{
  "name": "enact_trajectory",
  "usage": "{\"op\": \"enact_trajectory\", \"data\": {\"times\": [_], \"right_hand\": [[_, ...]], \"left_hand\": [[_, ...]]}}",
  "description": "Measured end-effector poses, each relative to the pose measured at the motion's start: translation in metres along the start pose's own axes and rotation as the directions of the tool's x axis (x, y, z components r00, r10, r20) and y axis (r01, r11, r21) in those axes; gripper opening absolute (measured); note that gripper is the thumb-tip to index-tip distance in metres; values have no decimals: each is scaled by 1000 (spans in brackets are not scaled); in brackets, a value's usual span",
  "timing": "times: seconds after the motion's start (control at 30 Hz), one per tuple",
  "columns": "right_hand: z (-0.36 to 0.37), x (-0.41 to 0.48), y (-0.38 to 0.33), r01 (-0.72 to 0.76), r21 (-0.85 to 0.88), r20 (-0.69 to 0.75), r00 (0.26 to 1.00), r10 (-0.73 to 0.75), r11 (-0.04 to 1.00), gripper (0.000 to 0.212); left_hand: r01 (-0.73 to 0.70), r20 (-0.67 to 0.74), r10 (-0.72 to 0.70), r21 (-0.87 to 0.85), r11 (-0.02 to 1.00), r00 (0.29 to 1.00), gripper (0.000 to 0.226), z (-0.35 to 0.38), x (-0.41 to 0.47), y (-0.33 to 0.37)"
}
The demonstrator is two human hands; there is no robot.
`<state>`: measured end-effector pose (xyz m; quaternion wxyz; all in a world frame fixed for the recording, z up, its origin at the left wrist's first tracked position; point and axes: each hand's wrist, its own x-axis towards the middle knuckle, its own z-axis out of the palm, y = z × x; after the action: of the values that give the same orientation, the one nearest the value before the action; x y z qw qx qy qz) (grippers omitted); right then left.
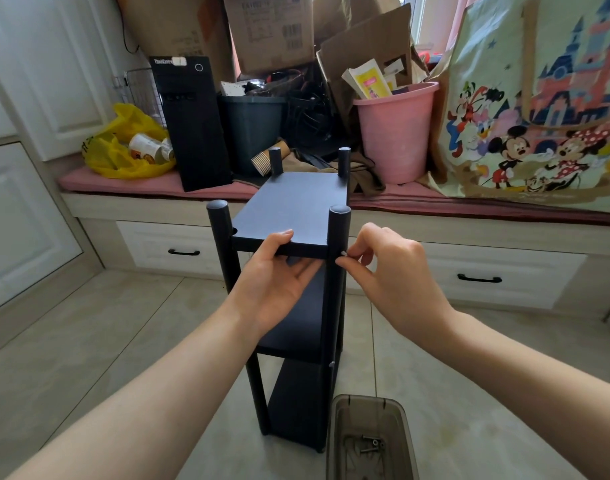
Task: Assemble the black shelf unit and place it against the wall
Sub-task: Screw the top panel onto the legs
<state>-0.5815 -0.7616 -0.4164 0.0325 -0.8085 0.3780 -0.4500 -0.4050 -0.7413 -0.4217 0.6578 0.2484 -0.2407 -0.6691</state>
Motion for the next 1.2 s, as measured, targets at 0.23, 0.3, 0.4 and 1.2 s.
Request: {"op": "enact_trajectory", "data": {"times": [0.23, 0.3, 0.4, 1.2], "right_hand": [[-1, 1, -3, -61, 68, -5, 998, 62, 996, 20], [0, 0, -3, -73, 73, -6, 997, 74, 995, 21], [2, -1, -4, -46, 12, -3, 999, 46, 999, 29], [2, -1, -5, 40, 56, -54, 998, -37, 998, 37]], "left_hand": [[9, -11, -9, -5, 1000, 1000, 56, -1, 0, 0], [8, -9, -8, -4, 1000, 1000, 56, -1, 0, 0], [8, -7, -8, -2, 1000, 1000, 58, -1, 0, 0], [-5, 6, 5, 16, 1000, 1000, 55, -2, 1, 2]]}}
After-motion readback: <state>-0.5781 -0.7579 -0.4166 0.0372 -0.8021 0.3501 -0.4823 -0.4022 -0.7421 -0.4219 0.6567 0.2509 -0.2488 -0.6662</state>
